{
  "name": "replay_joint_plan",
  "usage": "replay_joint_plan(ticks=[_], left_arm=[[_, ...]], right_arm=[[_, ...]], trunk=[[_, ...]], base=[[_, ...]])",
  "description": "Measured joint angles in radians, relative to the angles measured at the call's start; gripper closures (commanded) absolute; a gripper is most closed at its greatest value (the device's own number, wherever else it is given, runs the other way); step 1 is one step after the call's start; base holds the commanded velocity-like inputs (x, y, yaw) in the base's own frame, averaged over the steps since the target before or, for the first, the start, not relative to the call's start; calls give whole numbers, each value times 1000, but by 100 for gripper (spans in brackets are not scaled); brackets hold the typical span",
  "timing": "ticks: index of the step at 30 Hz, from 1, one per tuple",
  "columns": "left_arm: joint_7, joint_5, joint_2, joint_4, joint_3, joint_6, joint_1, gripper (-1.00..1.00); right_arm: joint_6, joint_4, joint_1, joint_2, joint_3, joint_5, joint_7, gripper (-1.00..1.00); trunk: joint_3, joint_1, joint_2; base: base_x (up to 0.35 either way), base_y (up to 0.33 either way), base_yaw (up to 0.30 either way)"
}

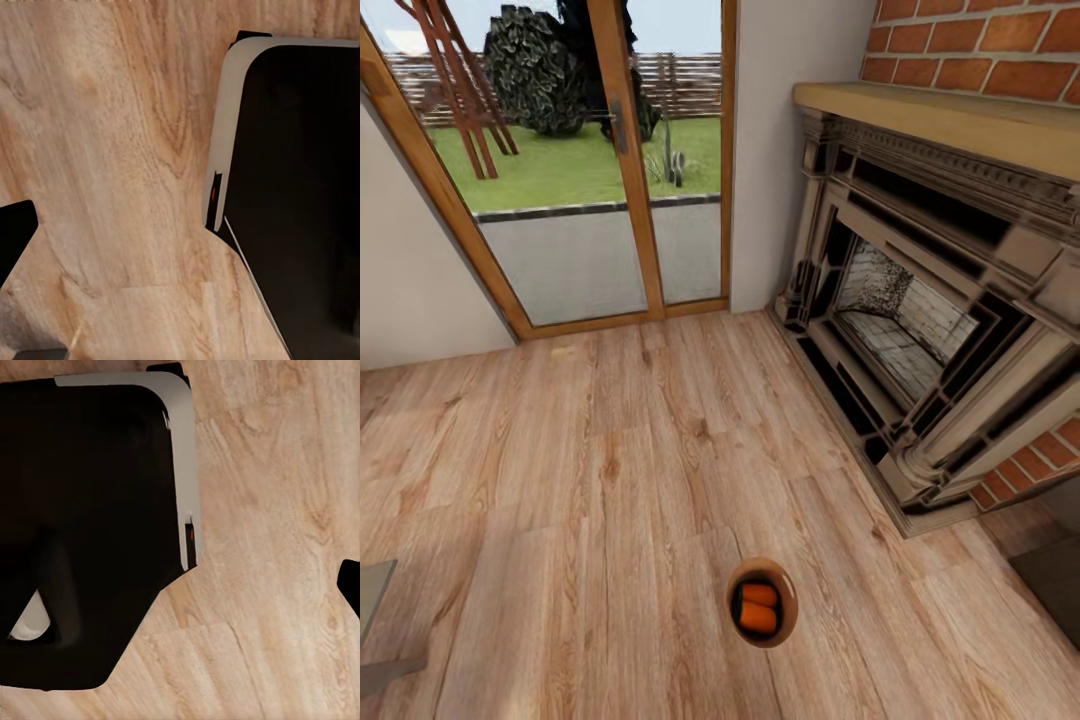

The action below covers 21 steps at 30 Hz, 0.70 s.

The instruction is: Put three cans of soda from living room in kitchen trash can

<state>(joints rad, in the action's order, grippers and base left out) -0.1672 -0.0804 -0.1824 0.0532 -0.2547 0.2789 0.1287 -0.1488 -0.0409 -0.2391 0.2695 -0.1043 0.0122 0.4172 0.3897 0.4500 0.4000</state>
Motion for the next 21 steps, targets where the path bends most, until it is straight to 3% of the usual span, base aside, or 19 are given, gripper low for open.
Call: replay_joint_plan(ticks=[21], left_arm=[[0, 0, 5, 1, 1, 1, 2, -100]], right_arm=[[1, 1, 0, -1, 0, 0, 0, -100]], trunk=[[0, 0, 0]], base=[[0, 0, 0]])
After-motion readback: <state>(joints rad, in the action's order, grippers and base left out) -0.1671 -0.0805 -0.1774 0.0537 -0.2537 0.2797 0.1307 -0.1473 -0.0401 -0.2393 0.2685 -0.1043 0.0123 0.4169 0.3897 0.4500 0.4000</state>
